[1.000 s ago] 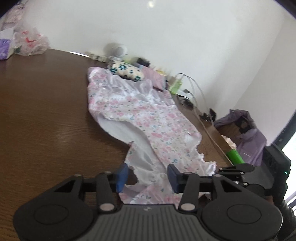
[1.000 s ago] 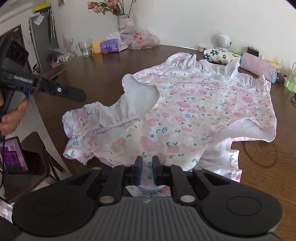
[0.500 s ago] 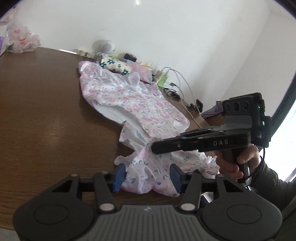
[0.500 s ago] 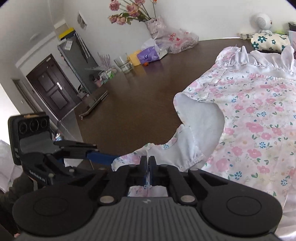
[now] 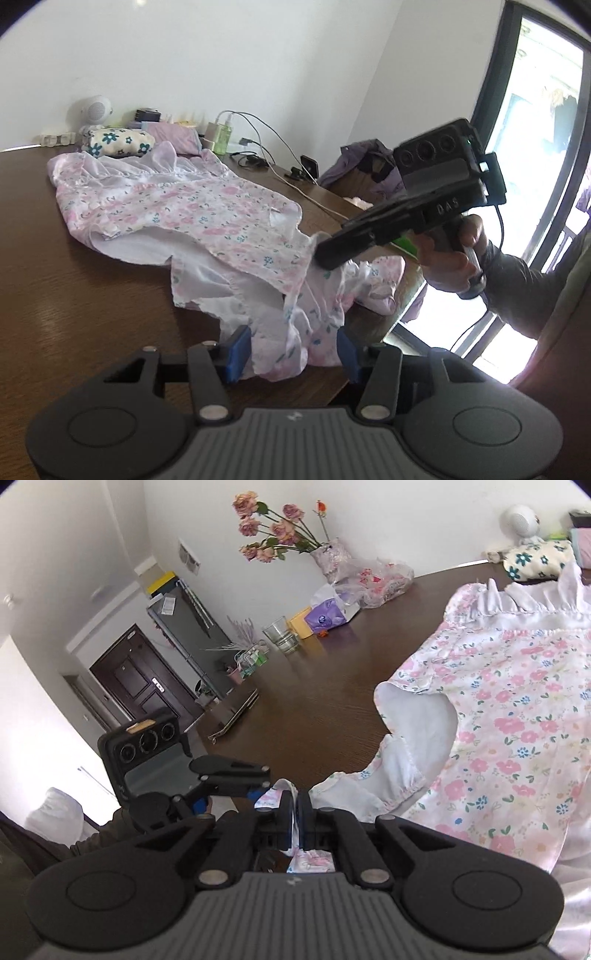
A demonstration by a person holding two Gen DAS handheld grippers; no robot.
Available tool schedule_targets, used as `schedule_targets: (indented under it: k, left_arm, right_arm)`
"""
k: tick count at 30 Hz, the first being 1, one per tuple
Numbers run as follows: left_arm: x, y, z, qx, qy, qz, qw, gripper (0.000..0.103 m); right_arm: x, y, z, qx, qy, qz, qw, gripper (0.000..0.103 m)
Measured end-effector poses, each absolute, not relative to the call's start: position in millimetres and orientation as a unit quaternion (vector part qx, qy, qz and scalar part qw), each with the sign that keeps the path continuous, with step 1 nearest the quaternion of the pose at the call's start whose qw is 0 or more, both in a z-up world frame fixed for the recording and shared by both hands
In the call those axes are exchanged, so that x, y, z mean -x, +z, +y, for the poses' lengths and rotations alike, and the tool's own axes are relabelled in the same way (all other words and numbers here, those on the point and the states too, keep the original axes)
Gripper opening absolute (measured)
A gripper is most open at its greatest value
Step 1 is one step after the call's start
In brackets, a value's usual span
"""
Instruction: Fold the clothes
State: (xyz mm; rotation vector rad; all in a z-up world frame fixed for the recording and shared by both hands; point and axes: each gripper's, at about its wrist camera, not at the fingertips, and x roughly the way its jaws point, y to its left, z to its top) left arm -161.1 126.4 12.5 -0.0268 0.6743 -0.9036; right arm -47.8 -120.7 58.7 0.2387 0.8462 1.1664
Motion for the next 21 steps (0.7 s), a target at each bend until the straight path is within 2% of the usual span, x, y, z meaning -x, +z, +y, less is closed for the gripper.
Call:
schedule_targets:
  k: [2,3,8,9,11,13,16,18,21]
  left_arm:
    - [164,9,124,0.003,-0.432,0.346,0.833,0.022]
    - [167,7,124,-0.001,-0.434,0.355,0.828,0.018]
    - [180,17,128,-0.019,-0.427,0.338,0.838,0.017]
    - [182,24,129,-0.025,-0.423,0.321,0.847,0.019]
    - [185,37,132,-0.05,-0.424,0.287,0.858,0.039]
    - [186,47,130,-0.096,-0.423,0.257,0.863,0.046]
    - [187,54,126,-0.168,-0.431,0.221,0.859,0.047]
    - [184,56,122,-0.197,-0.449,0.202,0.848,0.051]
    - [168,51,112,-0.237,-0.488,0.215,0.812,0.051]
  right_arm:
    - [45,56,-123,-0.116,0.526,0.392,0.746,0.002]
    - [43,54,-124,-0.12,0.523,0.394,0.746,0.002]
    - [37,50,-127,-0.135,0.514,0.406,0.743,0.002]
    - [38,52,-122,-0.133,0.519,0.405,0.741,0.002]
    - [43,55,-122,-0.121,0.529,0.398,0.739,0.002]
    - [47,59,-121,-0.11,0.541,0.391,0.737,0.002]
    - [52,62,-120,-0.088,0.552,0.386,0.734,0.002]
    - [52,61,-120,-0.082,0.554,0.387,0.732,0.002]
    - [49,59,-121,-0.084,0.554,0.389,0.732,0.002]
